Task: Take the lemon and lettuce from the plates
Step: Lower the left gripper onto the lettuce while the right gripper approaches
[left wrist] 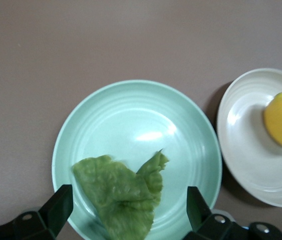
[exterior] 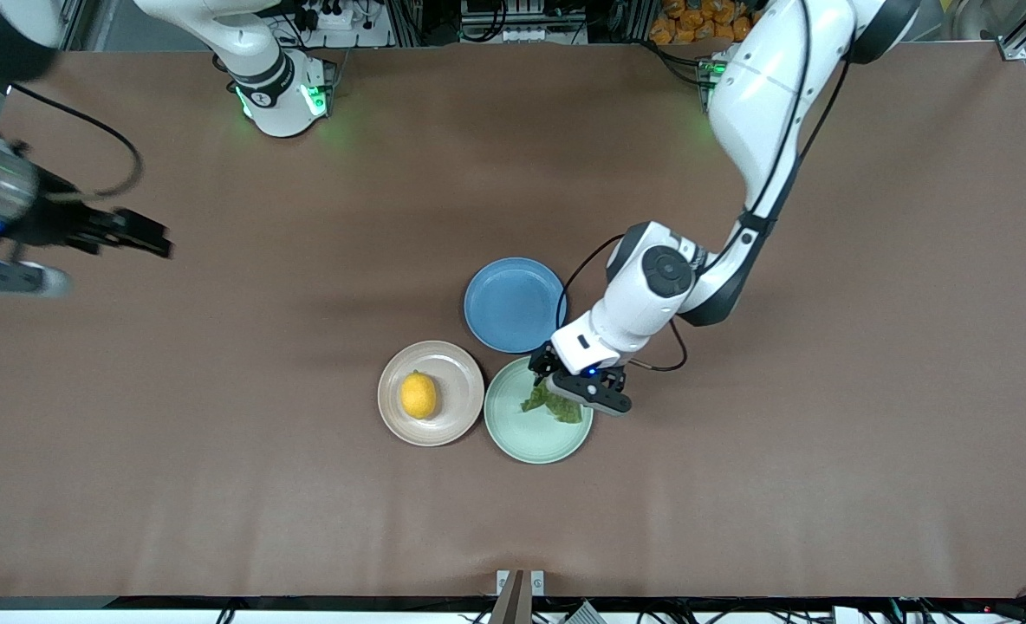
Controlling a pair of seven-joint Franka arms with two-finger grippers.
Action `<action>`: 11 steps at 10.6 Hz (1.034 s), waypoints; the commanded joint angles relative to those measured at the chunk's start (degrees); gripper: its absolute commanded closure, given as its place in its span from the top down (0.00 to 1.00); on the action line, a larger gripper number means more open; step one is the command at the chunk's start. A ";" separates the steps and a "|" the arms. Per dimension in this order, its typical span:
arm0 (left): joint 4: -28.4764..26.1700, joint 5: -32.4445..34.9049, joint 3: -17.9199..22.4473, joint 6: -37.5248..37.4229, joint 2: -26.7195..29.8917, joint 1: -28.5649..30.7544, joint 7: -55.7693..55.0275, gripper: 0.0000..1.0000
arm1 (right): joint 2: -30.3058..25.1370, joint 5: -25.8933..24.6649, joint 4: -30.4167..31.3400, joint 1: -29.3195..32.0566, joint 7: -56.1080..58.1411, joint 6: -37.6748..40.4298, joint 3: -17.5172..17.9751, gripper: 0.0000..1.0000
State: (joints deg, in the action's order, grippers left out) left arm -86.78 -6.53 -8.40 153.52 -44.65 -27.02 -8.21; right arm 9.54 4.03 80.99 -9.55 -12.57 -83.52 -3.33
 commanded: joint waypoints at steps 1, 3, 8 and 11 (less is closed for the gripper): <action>4.24 -0.06 3.21 0.37 -4.38 -3.29 1.79 1.00 | 4.86 0.80 -0.22 -4.68 -7.97 -4.36 -0.10 1.00; 4.86 -0.06 3.91 0.99 -5.88 -4.35 1.35 1.00 | 7.15 0.80 -0.22 -7.31 -14.20 -6.91 -0.10 1.00; 5.21 -0.06 7.52 4.77 -8.78 -7.96 1.00 0.89 | 13.65 4.14 -0.22 -9.95 -15.46 -13.58 -0.10 1.00; 5.13 -0.06 7.60 4.77 -8.88 -8.48 0.21 0.61 | 18.40 4.23 -0.22 -12.33 -15.46 -19.56 -0.10 1.00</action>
State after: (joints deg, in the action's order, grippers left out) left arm -83.02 -6.53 -1.79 157.60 -52.70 -34.38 -7.70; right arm 24.64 7.61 81.58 -20.00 -26.93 -99.85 -3.19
